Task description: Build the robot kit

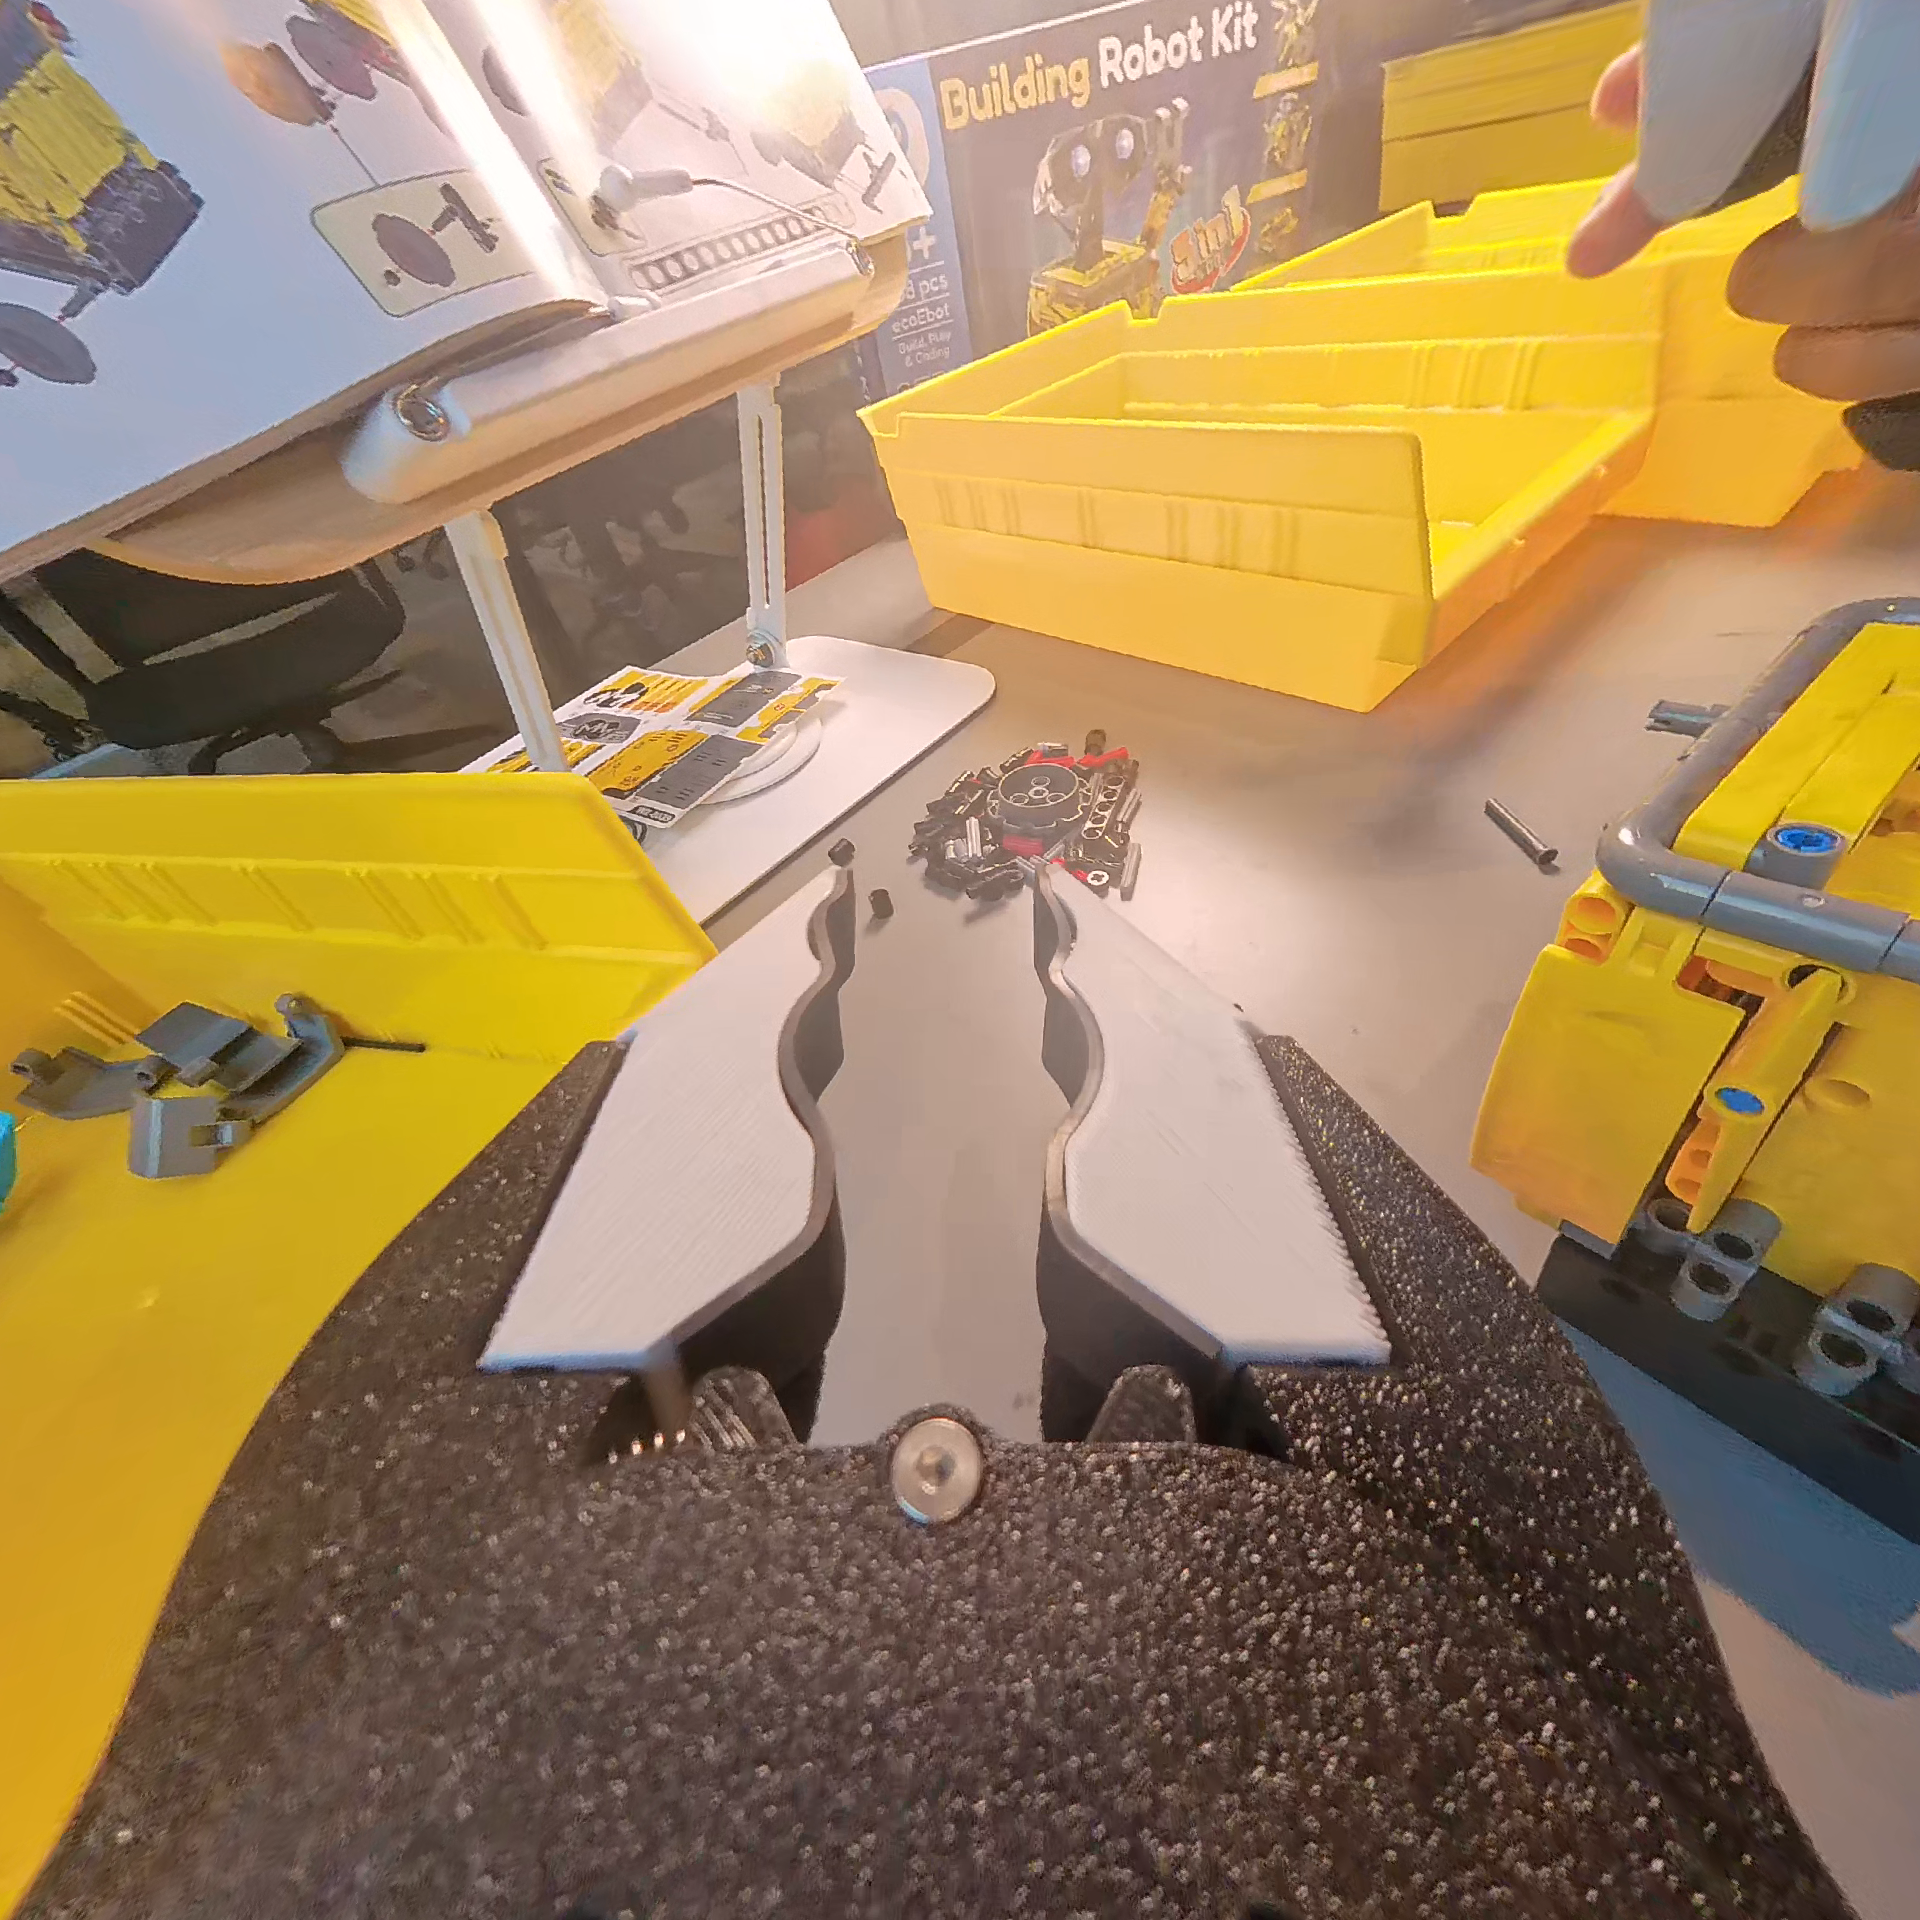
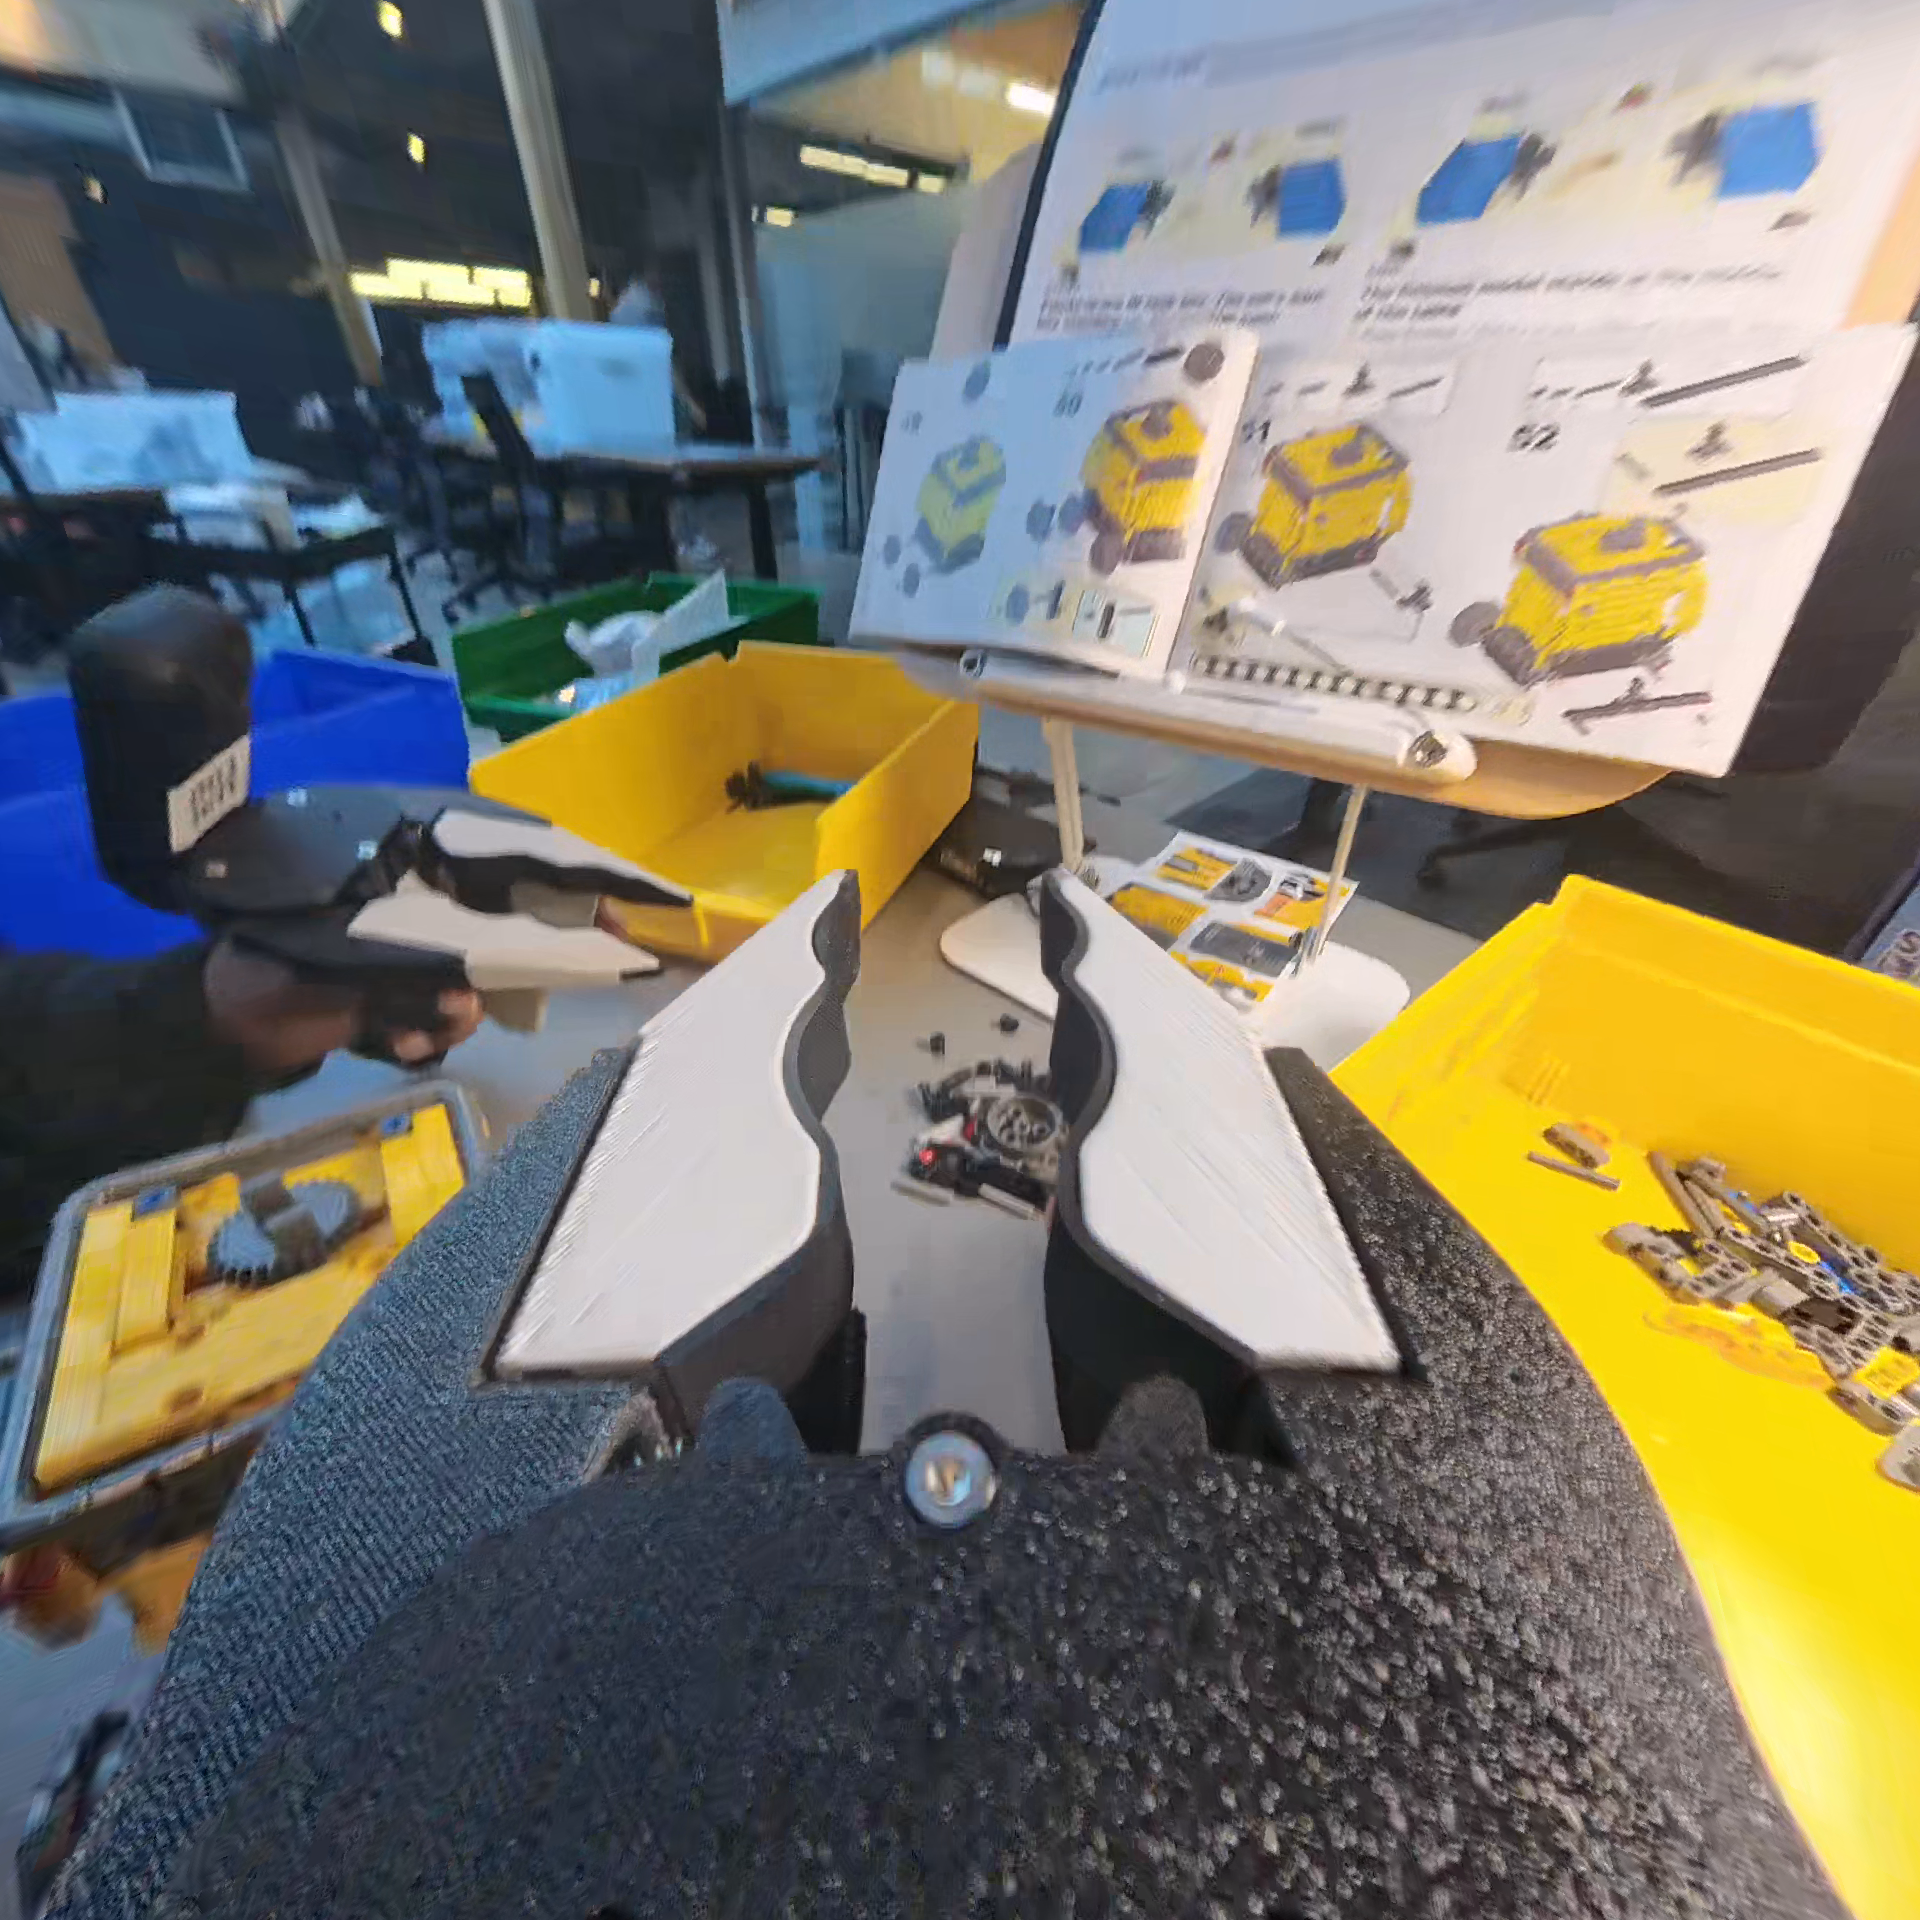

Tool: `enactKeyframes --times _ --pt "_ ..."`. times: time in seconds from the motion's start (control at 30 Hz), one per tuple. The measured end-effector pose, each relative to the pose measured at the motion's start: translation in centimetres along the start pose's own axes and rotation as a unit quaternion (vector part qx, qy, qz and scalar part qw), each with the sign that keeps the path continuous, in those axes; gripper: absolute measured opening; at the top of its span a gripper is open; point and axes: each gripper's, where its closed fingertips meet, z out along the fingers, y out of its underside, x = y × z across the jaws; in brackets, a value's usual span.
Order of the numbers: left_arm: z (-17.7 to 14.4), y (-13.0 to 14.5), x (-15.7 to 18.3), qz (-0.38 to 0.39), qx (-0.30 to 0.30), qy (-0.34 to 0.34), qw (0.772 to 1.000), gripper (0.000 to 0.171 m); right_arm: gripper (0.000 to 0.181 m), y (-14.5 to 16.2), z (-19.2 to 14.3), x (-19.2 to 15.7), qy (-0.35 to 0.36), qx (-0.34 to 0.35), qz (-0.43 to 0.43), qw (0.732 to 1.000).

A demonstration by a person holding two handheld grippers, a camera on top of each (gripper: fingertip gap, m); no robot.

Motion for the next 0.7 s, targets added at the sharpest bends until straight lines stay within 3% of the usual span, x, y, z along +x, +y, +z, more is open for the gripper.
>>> enactKeyframes --times 0.13,0.37,0.43,0.57,0.7 --pt "0.0 -0.1 -0.5 -0.014 0.006 -0.007 1.0 0.031 0.031 -3.9 2.1 1.7 0.04 0.082 0.044 0.995" --pt "-0.1 -0.2 -0.4 -0.01 0.008 -0.008 1.0 0.031 0.012 -8.8 10.9 3.8 0.095 0.117 0.017 0.988" --pt "-0.2 -0.3 -0.4 -0.012 0.011 -0.007 1.0 0.032 0.0 -9.4 13.8 4.4 0.11 0.113 -0.006 0.988" --pt "-0.3 -0.5 -0.5 -0.016 0.015 -0.004 1.0 0.032 0.0 -9.7 19.2 6.2 0.125 0.087 -0.027 0.988" --pt "-0.3 -0.6 -0.5 -0.01 0.016 -0.003 1.0 0.032 0.0 -9.4 22.5 7.7 0.136 0.071 -0.044 0.987"
